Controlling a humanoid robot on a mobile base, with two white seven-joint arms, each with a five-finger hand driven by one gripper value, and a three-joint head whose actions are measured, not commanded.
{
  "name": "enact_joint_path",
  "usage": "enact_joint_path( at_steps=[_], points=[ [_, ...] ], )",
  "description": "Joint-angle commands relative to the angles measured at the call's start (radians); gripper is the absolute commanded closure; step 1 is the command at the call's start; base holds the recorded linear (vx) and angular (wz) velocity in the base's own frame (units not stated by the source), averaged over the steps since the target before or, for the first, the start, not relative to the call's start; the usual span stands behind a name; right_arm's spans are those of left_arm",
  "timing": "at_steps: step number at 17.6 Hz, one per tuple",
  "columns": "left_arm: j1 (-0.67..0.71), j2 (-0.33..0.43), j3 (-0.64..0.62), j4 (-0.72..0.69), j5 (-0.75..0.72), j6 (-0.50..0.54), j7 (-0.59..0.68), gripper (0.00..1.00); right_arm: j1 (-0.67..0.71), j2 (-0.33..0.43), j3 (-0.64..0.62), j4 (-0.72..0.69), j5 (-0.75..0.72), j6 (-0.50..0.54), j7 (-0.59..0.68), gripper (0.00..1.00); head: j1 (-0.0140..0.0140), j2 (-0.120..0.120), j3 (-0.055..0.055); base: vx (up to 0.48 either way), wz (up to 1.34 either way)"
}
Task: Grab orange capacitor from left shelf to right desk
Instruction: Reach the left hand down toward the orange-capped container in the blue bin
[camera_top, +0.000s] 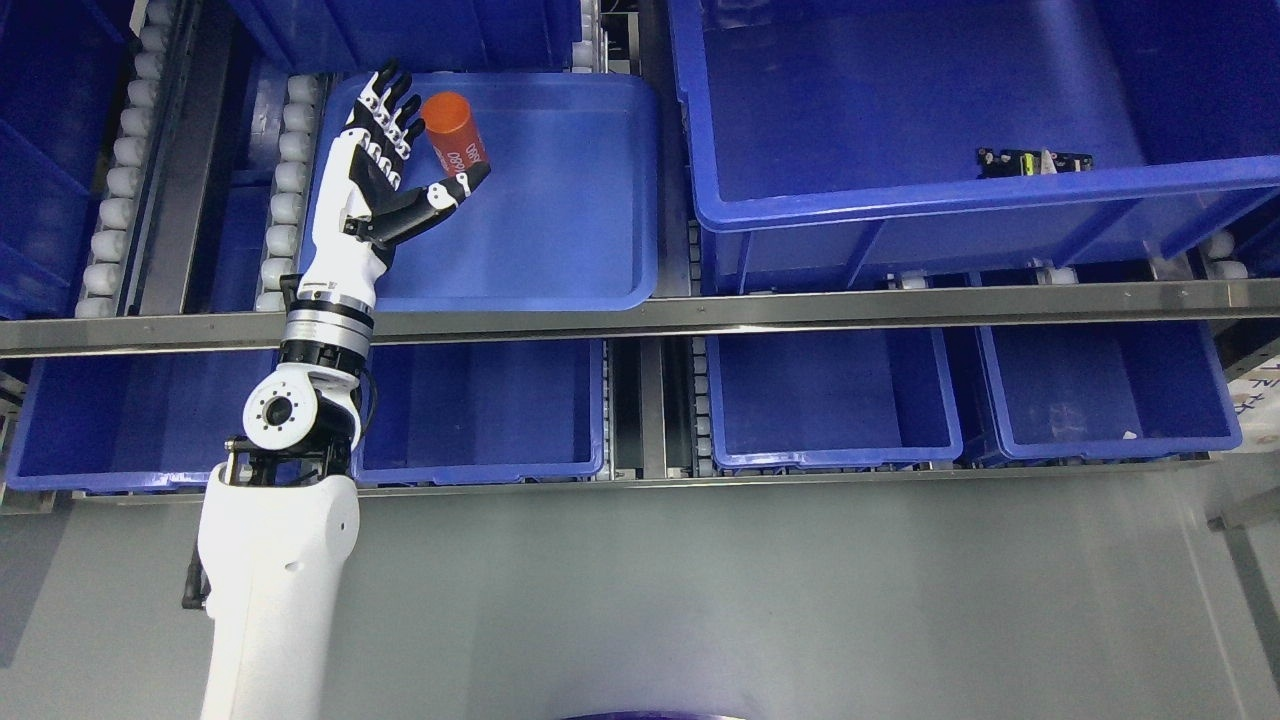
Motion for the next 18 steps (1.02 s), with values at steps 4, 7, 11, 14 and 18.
enact_joint_path(
  at_steps=[4,7,11,14,18],
  points=[
    [-0.002,0.015,0.057,0.073,-0.031,0.008,0.002,0.00,0.023,-0.017,-0.017,-0.017,0.003,0.000,0.001,0.00,0.0000,0.000,0.000,0.003,-0.01],
    [-0.043,0.007,0.048,0.134,-0.032,0.008,-0.001,0.00,0.023,-0.017,-0.017,-0.017,0.003,0.000,0.001,0.00,0.0000,0.000,0.000,0.000,0.00],
    [-0.152,0.007,-0.018,0.298,-0.053,0.008,-0.004,0.00,0.023,-0.017,-0.017,-0.017,0.003,0.000,0.001,0.00,0.0000,0.000,0.000,0.000,0.00],
    [-0.212,0.001,-0.054,0.396,-0.073,0.008,-0.004,0.00,0.023,-0.017,-0.017,-0.017,0.003,0.000,0.001,0.00,0.0000,0.000,0.000,0.000,0.00],
    [-0.281,-0.013,-0.060,0.533,-0.101,0.002,-0.003,0.00,0.023,-0.017,-0.017,-0.017,0.003,0.000,0.001,0.00,0.0000,0.000,0.000,0.000,0.00]
  ],
)
